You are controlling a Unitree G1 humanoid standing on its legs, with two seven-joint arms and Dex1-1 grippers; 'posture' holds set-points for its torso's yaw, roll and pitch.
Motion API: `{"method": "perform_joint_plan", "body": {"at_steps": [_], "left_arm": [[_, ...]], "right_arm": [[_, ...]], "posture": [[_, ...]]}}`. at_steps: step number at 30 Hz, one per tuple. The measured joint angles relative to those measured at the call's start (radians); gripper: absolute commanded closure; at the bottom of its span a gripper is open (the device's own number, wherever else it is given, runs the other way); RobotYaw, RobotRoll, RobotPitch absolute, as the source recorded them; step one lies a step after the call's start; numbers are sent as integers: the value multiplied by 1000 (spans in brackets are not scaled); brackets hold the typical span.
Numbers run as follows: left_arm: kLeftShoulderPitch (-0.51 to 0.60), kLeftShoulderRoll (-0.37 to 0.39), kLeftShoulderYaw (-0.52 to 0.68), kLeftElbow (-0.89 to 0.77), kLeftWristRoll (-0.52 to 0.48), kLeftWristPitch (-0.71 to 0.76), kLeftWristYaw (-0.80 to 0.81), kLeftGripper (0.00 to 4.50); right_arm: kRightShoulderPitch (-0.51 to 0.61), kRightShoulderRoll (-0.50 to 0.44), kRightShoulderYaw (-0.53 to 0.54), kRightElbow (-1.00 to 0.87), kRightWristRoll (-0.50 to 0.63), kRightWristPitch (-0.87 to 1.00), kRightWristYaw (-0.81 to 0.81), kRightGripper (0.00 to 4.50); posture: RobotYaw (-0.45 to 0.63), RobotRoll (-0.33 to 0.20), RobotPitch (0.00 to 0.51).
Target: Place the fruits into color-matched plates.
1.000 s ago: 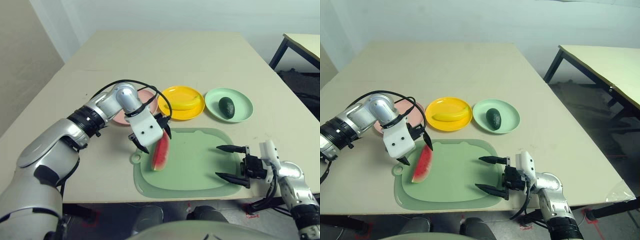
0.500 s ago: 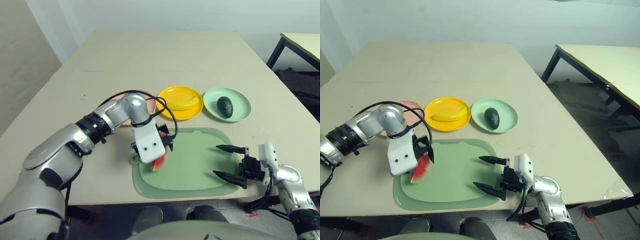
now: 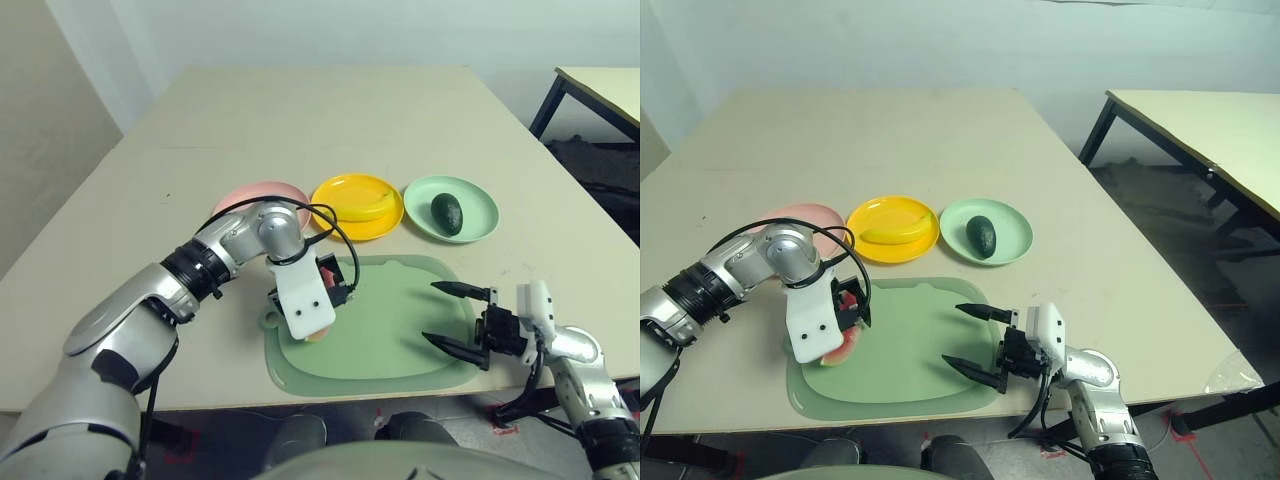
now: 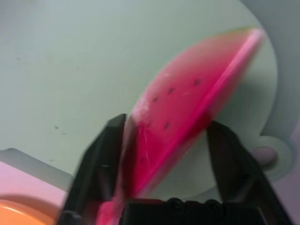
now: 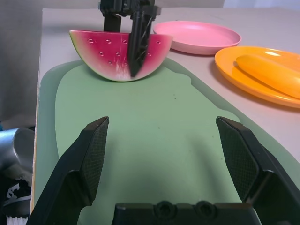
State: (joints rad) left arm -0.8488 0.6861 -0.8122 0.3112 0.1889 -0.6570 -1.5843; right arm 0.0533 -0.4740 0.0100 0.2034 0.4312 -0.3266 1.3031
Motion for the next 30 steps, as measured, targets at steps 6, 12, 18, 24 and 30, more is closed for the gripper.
{"method": "perform_joint_plan", "body": {"at_steps": [6, 12, 18, 24, 30], "left_arm": [[12, 26, 14, -21, -25, 43, -19, 2308], [-25, 87, 70, 44, -71, 97, -25, 2321], [-80, 173, 219, 137, -105, 148, -25, 2328], [-133, 221, 290, 322, -57, 108, -2, 2329], [-155, 236, 329, 512, 42, 42, 135, 2329]], "right_arm": [[11, -5, 5, -8, 0, 0, 14, 0], [26, -9, 8, -28, 0, 0, 23, 0], [50, 3, 50, -193, 10, 60, -10, 0], [92, 3, 65, -315, 12, 171, -107, 0], [229, 6, 63, -478, 4, 307, -297, 0]], "posture": [[12, 0, 0], [16, 0, 0], [24, 0, 0], [65, 0, 0], [36, 0, 0]]}}
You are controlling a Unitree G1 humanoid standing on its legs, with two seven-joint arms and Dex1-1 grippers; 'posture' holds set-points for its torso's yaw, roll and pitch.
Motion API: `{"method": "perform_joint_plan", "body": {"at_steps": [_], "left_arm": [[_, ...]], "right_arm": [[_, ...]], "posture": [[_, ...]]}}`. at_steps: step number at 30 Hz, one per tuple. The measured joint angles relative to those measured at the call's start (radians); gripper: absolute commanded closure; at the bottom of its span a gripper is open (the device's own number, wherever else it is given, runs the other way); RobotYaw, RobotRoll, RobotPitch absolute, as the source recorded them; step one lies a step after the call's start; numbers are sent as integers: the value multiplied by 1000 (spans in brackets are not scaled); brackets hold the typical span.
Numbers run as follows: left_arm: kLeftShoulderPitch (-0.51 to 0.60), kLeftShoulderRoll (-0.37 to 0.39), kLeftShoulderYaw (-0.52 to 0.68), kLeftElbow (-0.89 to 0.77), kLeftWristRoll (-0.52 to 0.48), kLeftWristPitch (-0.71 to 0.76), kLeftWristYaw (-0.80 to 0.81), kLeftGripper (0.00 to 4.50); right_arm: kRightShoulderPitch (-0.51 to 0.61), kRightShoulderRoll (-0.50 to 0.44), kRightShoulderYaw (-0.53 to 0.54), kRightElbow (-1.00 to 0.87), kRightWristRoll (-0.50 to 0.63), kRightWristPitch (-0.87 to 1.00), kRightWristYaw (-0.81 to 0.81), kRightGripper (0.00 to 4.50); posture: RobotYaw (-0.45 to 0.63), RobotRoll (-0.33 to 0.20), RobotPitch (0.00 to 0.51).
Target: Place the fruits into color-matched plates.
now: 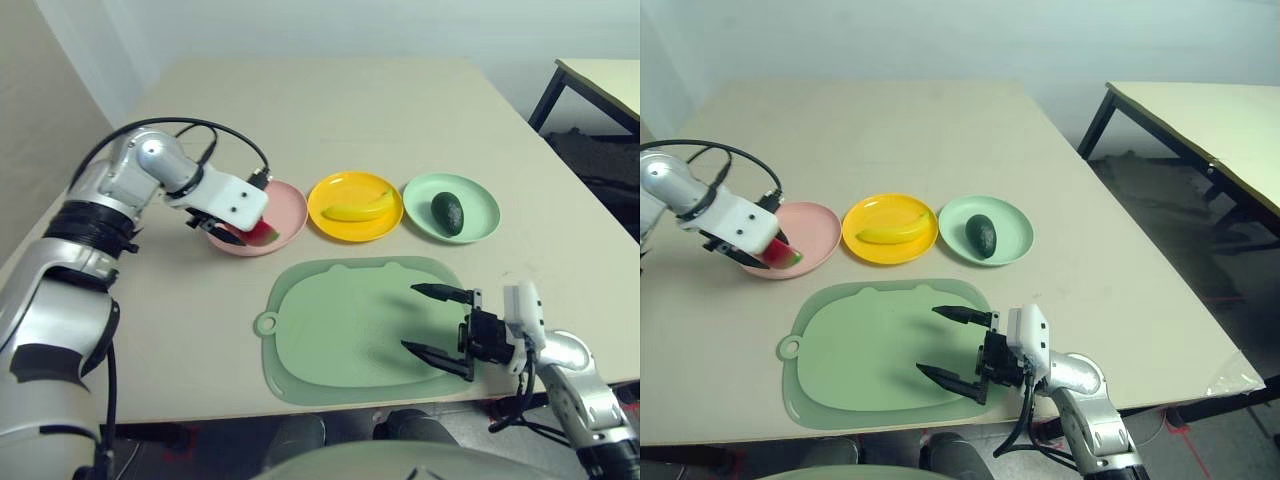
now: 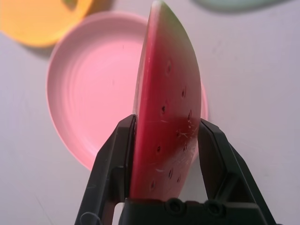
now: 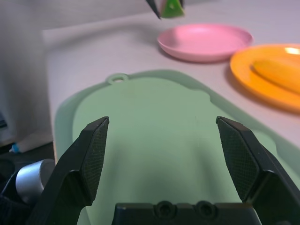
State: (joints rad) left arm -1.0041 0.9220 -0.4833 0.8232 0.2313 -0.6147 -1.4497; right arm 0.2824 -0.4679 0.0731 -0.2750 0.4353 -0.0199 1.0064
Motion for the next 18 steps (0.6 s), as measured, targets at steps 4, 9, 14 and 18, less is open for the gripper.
{"method": "perform_joint_plan", "body": {"at_steps": [4, 9, 14, 18], "left_arm": [[0, -24, 1, 116, 63, -28, 114, 2329], [-42, -71, -2, 270, 160, -52, 266, 2329], [-88, -134, -2, 377, 215, -31, 400, 2329], [-98, -162, 0, 427, 227, -4, 454, 2329]], "right_arm": [[65, 24, -17, -66, -3, 43, -110, 0], [95, 61, -24, -144, -8, 58, -219, 0], [108, 89, -32, -151, -19, 50, -283, 0], [118, 100, -39, -141, -30, 3, -293, 0]], "posture": [[17, 0, 0], [7, 0, 0], [-6, 0, 0], [-11, 0, 0]]}}
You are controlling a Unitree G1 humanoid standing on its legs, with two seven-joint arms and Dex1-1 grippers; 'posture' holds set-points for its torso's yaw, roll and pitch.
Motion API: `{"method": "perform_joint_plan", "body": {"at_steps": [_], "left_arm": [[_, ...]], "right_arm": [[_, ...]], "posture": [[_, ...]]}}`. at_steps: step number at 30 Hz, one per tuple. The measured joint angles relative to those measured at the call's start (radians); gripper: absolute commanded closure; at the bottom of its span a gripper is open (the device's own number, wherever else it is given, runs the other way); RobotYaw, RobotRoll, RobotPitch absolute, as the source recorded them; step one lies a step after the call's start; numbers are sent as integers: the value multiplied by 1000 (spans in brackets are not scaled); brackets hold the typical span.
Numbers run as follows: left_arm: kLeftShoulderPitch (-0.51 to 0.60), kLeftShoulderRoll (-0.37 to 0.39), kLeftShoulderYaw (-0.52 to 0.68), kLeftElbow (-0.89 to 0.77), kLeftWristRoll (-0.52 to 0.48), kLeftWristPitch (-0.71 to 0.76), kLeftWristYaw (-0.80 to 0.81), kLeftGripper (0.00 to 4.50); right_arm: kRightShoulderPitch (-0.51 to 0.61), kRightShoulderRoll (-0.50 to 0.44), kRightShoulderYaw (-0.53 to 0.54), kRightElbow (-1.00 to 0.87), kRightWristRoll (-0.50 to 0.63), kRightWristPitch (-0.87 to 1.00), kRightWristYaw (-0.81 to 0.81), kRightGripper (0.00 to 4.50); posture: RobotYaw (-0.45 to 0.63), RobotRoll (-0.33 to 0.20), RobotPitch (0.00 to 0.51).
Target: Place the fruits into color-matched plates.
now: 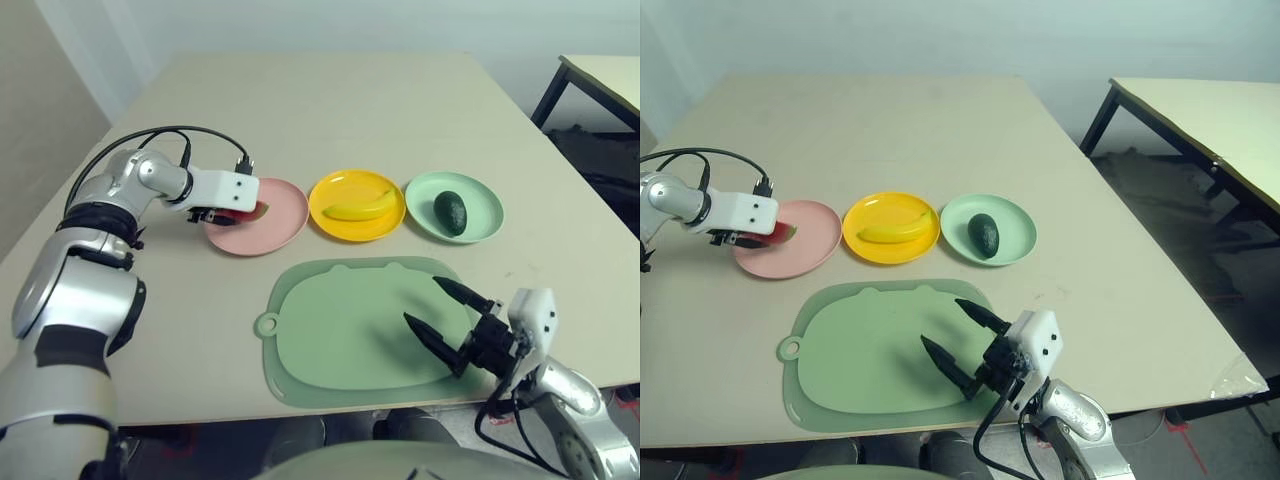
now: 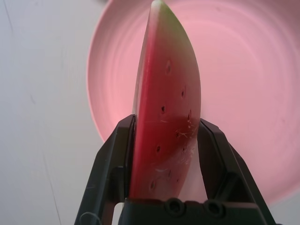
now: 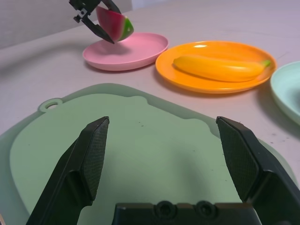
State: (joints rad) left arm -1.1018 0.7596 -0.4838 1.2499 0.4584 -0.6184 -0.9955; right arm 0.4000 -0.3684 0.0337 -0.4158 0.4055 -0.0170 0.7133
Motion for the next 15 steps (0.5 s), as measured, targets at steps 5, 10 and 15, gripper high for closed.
{"method": "perform_joint_plan", "body": {"at_steps": [5, 10, 15], "left_arm": [[17, -25, 0, 21, 9, 5, 4, 2329], [55, -31, 16, 30, 6, 8, 6, 2329], [63, -33, 33, 31, 4, 8, 10, 1604]], "right_arm": [[16, 0, -11, 39, -13, -59, 9, 0], [23, 1, -11, 99, -19, -126, 40, 0], [10, -16, -2, 167, -25, -203, 119, 0]], "posture": [[-18, 0, 0], [-12, 0, 0], [-19, 0, 0]]}}
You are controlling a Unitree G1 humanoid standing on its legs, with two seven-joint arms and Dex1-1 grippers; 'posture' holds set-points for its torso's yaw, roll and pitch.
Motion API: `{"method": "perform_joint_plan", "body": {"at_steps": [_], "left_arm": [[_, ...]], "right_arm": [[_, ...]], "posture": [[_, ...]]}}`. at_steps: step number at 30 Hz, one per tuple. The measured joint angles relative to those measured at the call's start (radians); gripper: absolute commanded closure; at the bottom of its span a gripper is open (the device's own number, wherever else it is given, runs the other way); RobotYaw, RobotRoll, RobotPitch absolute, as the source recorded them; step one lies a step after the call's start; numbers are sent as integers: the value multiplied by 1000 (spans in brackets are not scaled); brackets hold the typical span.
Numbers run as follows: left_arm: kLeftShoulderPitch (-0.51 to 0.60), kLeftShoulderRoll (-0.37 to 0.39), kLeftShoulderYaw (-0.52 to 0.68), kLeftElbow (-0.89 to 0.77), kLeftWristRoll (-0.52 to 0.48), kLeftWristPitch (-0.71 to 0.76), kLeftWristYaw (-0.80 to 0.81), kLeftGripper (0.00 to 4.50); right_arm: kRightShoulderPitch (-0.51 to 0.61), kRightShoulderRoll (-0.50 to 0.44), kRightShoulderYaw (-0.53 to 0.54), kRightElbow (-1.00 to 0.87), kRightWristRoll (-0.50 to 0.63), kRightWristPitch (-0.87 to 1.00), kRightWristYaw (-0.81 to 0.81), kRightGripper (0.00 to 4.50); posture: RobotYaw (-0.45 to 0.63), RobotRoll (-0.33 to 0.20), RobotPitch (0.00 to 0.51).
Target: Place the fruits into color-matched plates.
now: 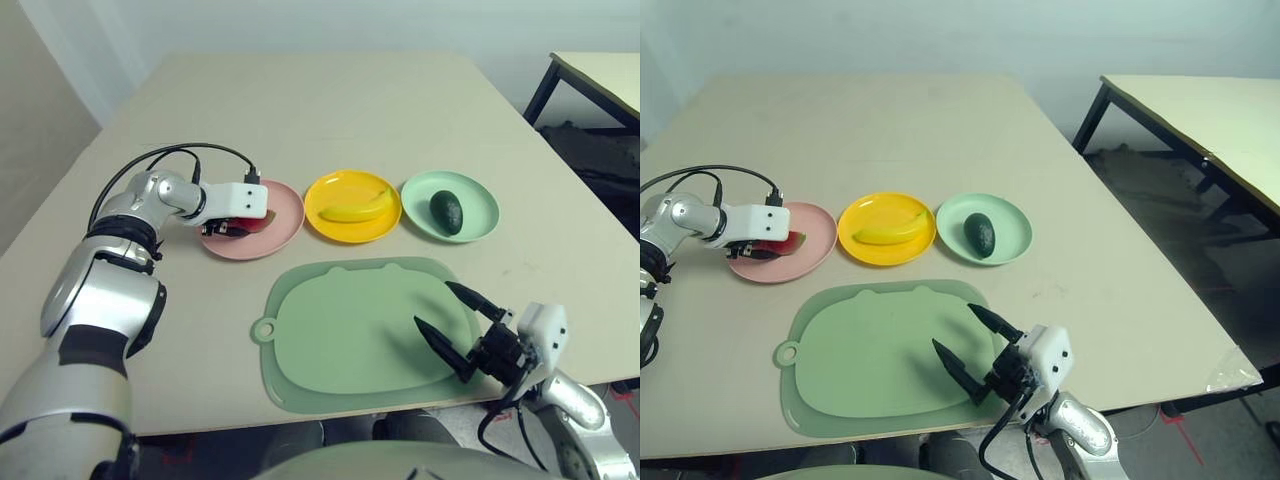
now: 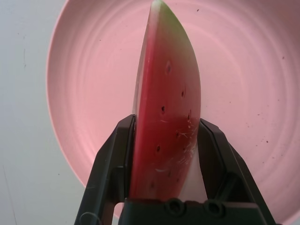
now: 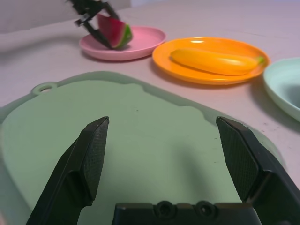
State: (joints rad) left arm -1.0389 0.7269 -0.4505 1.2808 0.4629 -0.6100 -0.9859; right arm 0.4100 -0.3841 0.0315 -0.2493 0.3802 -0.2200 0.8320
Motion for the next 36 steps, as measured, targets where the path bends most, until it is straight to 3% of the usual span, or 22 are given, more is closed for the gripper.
{"method": "perform_joint_plan", "body": {"at_steps": [5, 12, 15, 17, 20, 23, 25, 27, 33, 36], "left_arm": [[0, -5, 6, -2, 2, -6, 32, 31], [-2, 5, 18, -8, -2, -35, 31, 31], [11, 40, 63, -30, -48, -51, -10, 31], [39, 61, 124, -59, -113, -46, -59, 31], [133, 53, 292, -192, -336, 80, -167, 31], [298, 39, 513, -554, -639, 394, -170, 31], [424, 37, 684, -848, -841, 633, -72, 31], [496, 36, 813, -992, -953, 772, 35, 31], [788, -79, 1151, -1118, -1092, 878, 330, 31], [917, -137, 1191, -1165, -1095, 869, 373, 31]], "right_arm": [[-96, -61, 20, 106, -7, -68, 113, 0], [-231, -102, 13, 158, 19, -36, 160, 0], [-255, -99, -12, 162, 53, 23, 138, 0], [-281, -98, -53, 167, 82, 74, 98, 0], [-336, -98, -128, 186, 117, 136, 30, 0], [-414, -112, -226, 250, 149, 184, -39, 0], [-453, -154, -300, 325, 161, 197, -54, 0], [-475, -181, -353, 390, 162, 198, -57, 0], [-501, -240, -405, 580, 162, 164, 70, 0], [-500, -249, -418, 647, 159, 85, 143, 0]], "posture": [[0, 0, 0], [24, 0, 0], [26, 0, 0], [32, 0, 0], [44, 0, 0], [57, 0, 0], [57, 0, 0], [61, 0, 0], [92, 0, 0], [102, 0, 0]]}}
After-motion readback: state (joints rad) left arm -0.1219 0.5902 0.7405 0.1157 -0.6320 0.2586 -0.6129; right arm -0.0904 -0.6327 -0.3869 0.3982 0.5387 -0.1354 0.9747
